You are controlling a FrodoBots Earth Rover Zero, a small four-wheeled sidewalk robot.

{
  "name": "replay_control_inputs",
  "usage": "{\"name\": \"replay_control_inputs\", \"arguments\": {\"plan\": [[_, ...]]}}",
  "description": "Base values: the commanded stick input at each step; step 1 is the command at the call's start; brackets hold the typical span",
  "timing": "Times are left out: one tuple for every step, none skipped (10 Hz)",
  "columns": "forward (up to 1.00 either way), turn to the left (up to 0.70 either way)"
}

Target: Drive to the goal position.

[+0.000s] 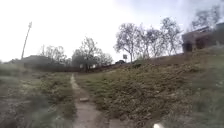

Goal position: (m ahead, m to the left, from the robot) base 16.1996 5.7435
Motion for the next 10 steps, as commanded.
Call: {"name": "replay_control_inputs", "arguments": {"plan": [[0.00, 0.70], [0.00, 0.70], [0.00, 0.24], [0.00, 0.70], [0.00, 0.70], [0.00, 0.70], [0.00, 0.70], [0.00, 0.70], [0.00, 0.70], [0.00, 0.70]]}}
